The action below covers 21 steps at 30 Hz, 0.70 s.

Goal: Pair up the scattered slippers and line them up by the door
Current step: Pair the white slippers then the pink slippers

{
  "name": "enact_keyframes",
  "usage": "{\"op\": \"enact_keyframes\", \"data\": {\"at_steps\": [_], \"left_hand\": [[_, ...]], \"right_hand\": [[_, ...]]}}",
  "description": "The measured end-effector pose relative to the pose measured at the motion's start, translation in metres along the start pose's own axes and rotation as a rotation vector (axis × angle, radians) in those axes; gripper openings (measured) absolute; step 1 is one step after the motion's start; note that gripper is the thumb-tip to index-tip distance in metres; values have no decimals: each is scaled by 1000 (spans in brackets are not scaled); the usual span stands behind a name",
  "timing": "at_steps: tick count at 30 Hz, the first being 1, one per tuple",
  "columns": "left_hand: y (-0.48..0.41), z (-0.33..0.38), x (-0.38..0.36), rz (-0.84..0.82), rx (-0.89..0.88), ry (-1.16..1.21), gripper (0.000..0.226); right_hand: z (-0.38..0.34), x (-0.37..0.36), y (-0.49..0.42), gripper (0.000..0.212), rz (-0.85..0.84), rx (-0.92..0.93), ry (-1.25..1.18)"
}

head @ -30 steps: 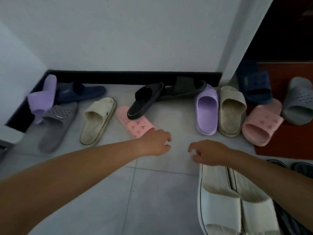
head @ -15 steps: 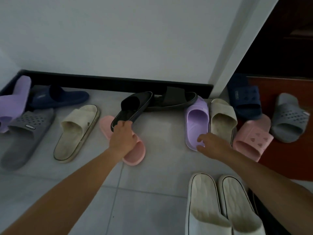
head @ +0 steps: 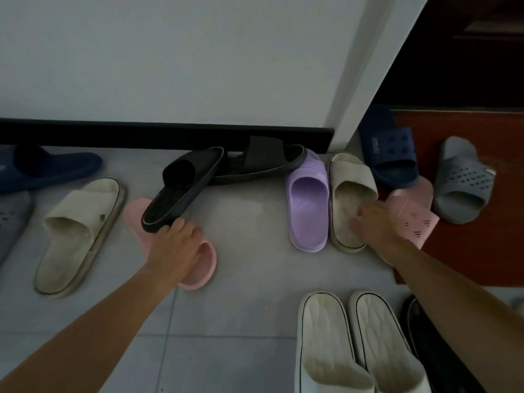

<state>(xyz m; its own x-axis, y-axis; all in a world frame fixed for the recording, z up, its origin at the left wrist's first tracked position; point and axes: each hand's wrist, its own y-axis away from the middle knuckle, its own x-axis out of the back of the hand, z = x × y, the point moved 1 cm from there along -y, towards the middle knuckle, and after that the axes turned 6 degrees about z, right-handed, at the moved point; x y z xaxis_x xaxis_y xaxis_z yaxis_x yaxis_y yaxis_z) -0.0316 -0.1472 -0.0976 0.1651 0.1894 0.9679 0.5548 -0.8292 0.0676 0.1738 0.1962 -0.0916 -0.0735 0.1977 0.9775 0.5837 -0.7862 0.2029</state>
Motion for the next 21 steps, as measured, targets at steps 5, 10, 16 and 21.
{"op": "enact_keyframes", "data": {"at_steps": [5, 10, 16, 21], "left_hand": [[0, -8, 4, 62, 151, 70, 55], [0, -7, 8, 58, 220, 95, 58], [0, -6, 13, -18, 326, 60, 69], [3, -5, 14, -73, 417, 62, 77]], "right_hand": [[32, 11, -4, 52, 302, -77, 106], [61, 12, -5, 102, 95, -122, 291], [62, 29, 3, 92, 124, -31, 396], [56, 35, 10, 85, 88, -26, 364]]}}
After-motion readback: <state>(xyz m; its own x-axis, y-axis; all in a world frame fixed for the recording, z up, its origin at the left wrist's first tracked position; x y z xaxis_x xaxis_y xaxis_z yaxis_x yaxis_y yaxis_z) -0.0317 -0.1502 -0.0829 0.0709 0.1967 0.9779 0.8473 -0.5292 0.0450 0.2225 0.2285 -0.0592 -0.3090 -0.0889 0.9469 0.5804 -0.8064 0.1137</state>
